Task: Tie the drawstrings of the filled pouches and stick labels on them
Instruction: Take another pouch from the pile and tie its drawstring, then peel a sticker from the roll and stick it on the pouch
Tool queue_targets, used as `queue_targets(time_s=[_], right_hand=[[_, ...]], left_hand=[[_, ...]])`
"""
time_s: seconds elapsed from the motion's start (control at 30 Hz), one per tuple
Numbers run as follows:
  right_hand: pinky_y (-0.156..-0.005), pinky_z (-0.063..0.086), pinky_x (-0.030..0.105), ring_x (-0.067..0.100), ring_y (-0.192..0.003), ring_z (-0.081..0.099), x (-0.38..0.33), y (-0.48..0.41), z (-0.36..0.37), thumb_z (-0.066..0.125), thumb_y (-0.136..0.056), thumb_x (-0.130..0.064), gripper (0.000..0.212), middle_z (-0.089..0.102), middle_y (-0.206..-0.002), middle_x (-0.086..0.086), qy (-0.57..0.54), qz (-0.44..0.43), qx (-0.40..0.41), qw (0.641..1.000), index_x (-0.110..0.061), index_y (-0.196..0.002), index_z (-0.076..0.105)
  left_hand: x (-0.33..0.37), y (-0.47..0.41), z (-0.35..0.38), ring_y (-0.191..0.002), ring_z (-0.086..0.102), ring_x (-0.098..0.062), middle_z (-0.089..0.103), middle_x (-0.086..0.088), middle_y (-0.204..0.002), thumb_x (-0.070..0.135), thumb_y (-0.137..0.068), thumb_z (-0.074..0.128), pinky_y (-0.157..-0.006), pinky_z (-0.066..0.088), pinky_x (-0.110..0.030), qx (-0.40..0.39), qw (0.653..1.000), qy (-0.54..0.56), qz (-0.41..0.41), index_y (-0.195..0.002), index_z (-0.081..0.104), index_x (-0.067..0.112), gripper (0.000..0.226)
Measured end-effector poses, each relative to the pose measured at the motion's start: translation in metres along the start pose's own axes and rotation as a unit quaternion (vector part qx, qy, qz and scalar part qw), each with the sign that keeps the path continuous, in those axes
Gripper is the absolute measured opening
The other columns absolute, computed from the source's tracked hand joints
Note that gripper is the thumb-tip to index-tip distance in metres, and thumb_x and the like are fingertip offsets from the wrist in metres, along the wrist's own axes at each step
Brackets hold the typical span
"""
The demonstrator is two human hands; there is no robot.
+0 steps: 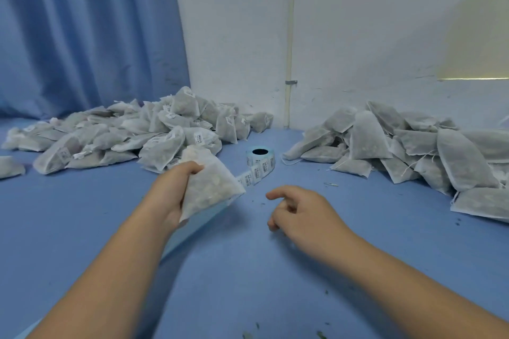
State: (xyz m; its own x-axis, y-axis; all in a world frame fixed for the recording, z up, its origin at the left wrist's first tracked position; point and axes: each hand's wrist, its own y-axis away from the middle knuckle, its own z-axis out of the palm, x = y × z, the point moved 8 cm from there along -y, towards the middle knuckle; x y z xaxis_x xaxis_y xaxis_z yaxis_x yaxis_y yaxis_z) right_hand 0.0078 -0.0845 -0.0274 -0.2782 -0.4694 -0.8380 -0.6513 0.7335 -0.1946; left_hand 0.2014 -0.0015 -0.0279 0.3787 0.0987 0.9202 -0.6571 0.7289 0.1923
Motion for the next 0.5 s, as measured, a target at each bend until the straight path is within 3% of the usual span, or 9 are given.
queue_targets(time_s=[0.1, 0.2, 0.33, 0.4, 0.5], right_hand=[[-0.064, 0.051, 0.024, 0.013, -0.075, 0.067, -0.006, -0.035, 0.025, 0.055, -0.083, -0.015, 0.02, 0.067, -0.076, -0.006, 0.029, 0.008, 0.003, 1.0, -0.029, -0.095, 0.059], [-0.062, 0.045, 0.025, 0.017, -0.076, 0.064, -0.009, -0.069, 0.043, 0.059, -0.084, -0.022, 0.009, 0.068, -0.088, -0.002, 0.056, 0.024, 0.028, 0.998, -0.025, -0.092, 0.06], [-0.056, 0.038, 0.024, 0.016, -0.077, 0.059, -0.007, -0.092, 0.06, 0.063, -0.082, -0.03, 0.017, 0.066, -0.09, 0.0, 0.042, 0.042, 0.064, 0.996, -0.018, -0.095, 0.059], [-0.054, 0.035, 0.019, 0.009, -0.073, 0.055, -0.004, -0.094, 0.068, 0.064, -0.081, -0.029, 0.017, 0.064, -0.086, -0.004, 0.043, 0.036, 0.065, 0.996, -0.018, -0.092, 0.06], [-0.053, 0.032, 0.012, 0.0, -0.069, 0.048, -0.002, -0.095, 0.073, 0.065, -0.081, -0.024, 0.008, 0.058, -0.078, -0.012, 0.06, 0.019, 0.062, 0.996, -0.02, -0.087, 0.061]], left_hand=[[-0.009, -0.018, -0.02, -0.048, 0.064, -0.014, 0.064, 0.0, -0.058, 0.009, -0.091, 0.052, -0.045, 0.05, -0.019, -0.005, 0.999, 0.021, -0.039, -0.081, 0.058, 0.011, 0.011], [-0.023, -0.028, -0.024, -0.051, 0.058, -0.016, 0.056, -0.002, -0.059, 0.008, -0.089, 0.049, -0.06, 0.046, -0.026, -0.031, 0.995, 0.043, -0.089, -0.071, 0.053, 0.012, 0.019], [-0.03, -0.036, -0.017, -0.063, 0.064, -0.021, 0.065, -0.011, -0.073, 0.005, -0.092, 0.044, -0.075, 0.05, -0.03, -0.069, 0.99, 0.068, -0.107, -0.079, 0.06, 0.002, 0.021], [-0.032, -0.038, -0.015, -0.067, 0.065, -0.022, 0.067, -0.013, -0.08, 0.005, -0.092, 0.043, -0.073, 0.052, -0.03, -0.082, 0.987, 0.082, -0.112, -0.084, 0.061, 0.0, 0.02], [-0.036, -0.041, -0.013, -0.054, 0.066, -0.019, 0.066, -0.009, -0.067, 0.004, -0.093, 0.044, -0.059, 0.055, -0.026, -0.089, 0.986, 0.077, -0.118, -0.081, 0.06, 0.003, 0.02]])
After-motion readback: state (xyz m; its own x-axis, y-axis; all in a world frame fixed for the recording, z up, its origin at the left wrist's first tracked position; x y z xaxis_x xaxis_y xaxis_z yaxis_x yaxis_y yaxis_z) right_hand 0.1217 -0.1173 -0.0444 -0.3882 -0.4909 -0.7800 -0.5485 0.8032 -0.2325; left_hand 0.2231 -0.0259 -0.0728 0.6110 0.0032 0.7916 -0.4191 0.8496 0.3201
